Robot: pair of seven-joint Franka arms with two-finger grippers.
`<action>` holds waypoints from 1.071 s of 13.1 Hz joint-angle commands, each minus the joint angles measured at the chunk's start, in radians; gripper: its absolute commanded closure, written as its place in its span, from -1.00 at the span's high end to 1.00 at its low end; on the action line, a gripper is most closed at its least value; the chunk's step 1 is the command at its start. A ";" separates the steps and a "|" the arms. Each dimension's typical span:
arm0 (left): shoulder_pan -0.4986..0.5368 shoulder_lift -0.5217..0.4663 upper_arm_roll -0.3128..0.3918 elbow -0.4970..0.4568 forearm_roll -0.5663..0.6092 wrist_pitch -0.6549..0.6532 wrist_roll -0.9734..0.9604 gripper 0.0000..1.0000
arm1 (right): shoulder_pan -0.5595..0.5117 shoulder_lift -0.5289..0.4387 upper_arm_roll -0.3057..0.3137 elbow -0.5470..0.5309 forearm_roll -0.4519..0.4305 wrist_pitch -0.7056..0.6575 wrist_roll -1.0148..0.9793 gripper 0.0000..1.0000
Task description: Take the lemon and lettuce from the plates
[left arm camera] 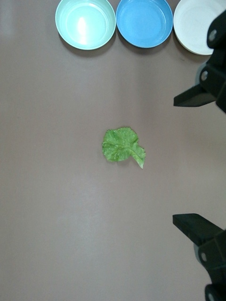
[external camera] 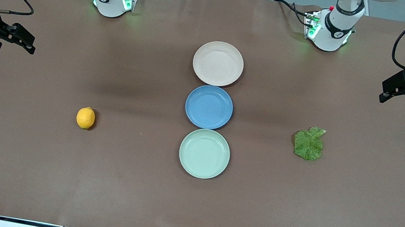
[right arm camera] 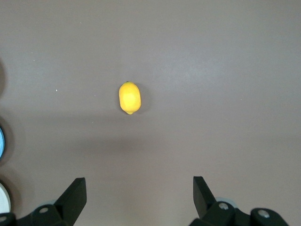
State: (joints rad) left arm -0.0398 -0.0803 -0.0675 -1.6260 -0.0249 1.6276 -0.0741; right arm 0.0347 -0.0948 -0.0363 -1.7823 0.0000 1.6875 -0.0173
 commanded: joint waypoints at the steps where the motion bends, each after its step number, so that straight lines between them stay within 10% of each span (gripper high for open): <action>1: 0.001 -0.018 0.014 -0.020 -0.010 -0.006 0.014 1.00 | 0.013 -0.040 -0.002 -0.039 -0.017 0.003 -0.001 1.00; 14: 0.015 0.022 0.015 0.028 0.002 -0.008 0.013 1.00 | 0.013 -0.046 -0.004 -0.048 0.018 -0.019 0.013 1.00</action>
State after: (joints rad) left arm -0.0238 -0.0701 -0.0540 -1.6221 -0.0249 1.6266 -0.0727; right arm 0.0384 -0.1026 -0.0364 -1.7930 0.0083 1.6668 -0.0145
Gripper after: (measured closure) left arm 0.000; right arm 0.000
